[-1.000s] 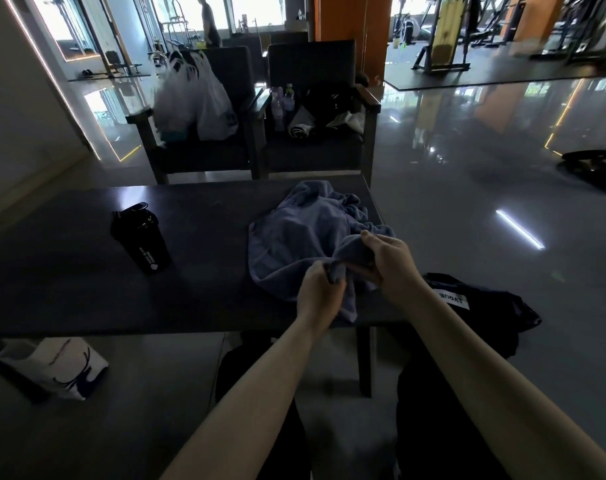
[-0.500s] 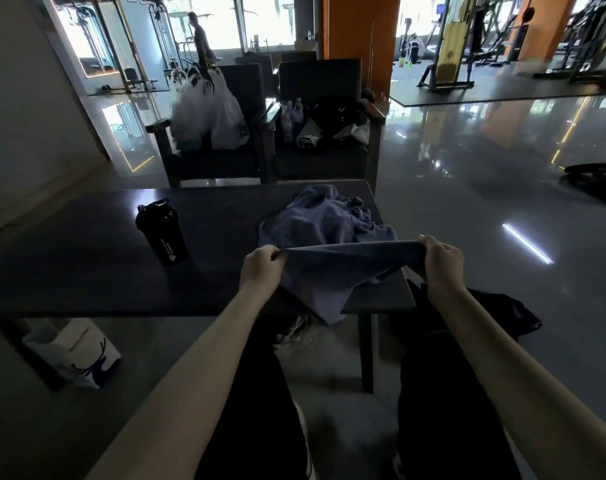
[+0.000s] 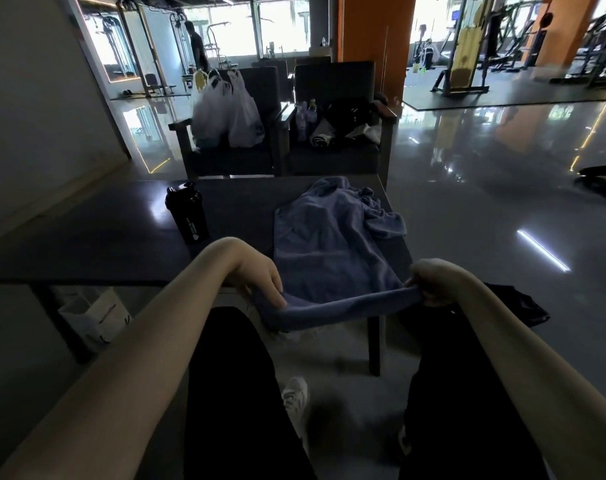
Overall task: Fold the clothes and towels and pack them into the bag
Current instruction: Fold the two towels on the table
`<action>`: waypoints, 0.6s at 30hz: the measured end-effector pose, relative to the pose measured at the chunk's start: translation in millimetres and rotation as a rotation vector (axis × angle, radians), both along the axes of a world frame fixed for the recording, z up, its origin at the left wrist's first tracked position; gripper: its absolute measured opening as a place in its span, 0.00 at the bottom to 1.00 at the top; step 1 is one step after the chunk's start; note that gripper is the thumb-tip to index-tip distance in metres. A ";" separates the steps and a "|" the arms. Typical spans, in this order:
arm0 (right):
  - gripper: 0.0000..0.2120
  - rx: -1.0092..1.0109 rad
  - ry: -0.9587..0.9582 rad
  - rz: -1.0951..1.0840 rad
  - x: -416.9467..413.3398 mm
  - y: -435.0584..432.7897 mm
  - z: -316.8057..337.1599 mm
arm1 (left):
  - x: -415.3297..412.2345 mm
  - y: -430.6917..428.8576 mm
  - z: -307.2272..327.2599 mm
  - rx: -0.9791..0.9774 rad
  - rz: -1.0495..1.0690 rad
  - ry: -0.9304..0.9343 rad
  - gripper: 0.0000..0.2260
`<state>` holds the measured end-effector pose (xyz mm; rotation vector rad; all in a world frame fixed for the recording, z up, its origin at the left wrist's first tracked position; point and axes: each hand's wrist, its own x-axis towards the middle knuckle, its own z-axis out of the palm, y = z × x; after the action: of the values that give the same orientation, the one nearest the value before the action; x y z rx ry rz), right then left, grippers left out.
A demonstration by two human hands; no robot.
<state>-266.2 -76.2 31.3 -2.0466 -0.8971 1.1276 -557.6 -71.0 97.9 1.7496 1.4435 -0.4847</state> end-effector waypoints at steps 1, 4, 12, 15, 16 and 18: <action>0.16 0.010 -0.029 0.021 0.3 -2.9 2.3 | 0.0 -3.4 1.0 -0.005 0.005 -0.010 0.04; 0.15 -0.007 -0.096 0.295 12.3 -7.0 11.8 | -4.1 -8.2 2.2 0.013 0.073 -0.124 0.04; 0.11 0.553 -0.097 0.173 12.0 2.8 -6.8 | -19.0 19.0 -14.5 0.457 0.212 -0.218 0.03; 0.13 0.591 -0.124 0.141 9.4 12.0 -17.5 | -23.7 33.5 -29.4 0.655 0.275 -0.195 0.02; 0.13 0.598 -0.138 0.124 9.2 15.1 -21.2 | -24.9 36.8 -35.2 0.696 0.331 -0.210 0.03; 0.13 0.613 -0.154 0.101 8.1 20.5 -25.9 | -26.3 42.6 -46.7 0.751 0.439 -0.230 0.06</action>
<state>-258.1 -55.7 5.4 -1.6014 -1.2523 0.6333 -583.9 -28.4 51.3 1.8547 1.9032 0.5440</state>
